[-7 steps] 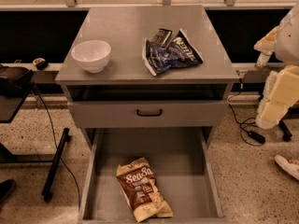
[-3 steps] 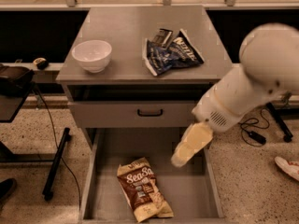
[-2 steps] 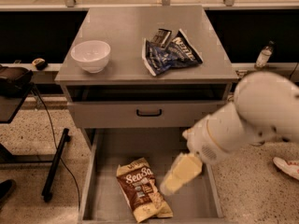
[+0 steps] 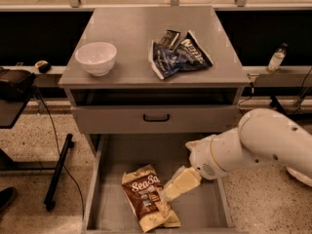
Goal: Pick brown chip bag from middle drawer and place on counter
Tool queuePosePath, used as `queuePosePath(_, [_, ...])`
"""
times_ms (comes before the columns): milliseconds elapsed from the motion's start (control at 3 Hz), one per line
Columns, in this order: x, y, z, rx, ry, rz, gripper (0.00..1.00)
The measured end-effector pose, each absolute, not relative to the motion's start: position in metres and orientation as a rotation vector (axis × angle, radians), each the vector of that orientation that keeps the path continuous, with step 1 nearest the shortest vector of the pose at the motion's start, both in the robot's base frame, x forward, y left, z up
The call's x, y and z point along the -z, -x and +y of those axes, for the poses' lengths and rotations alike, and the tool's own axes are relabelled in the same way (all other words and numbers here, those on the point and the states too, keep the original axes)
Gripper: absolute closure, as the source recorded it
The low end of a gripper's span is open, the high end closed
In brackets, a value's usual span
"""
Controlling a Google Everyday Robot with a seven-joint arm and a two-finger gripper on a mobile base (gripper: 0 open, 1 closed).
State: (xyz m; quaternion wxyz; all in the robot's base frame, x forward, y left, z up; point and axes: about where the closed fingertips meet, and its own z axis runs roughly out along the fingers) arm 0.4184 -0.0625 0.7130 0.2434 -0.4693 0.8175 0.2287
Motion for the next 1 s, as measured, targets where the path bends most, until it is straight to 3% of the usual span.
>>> queuePosePath(667, [-0.617, -0.451, -0.005, -0.746, 1.202, 1.976, 0.00])
queuePosePath(1000, [-0.603, -0.461, -0.002, -0.749, 1.156, 1.960, 0.00])
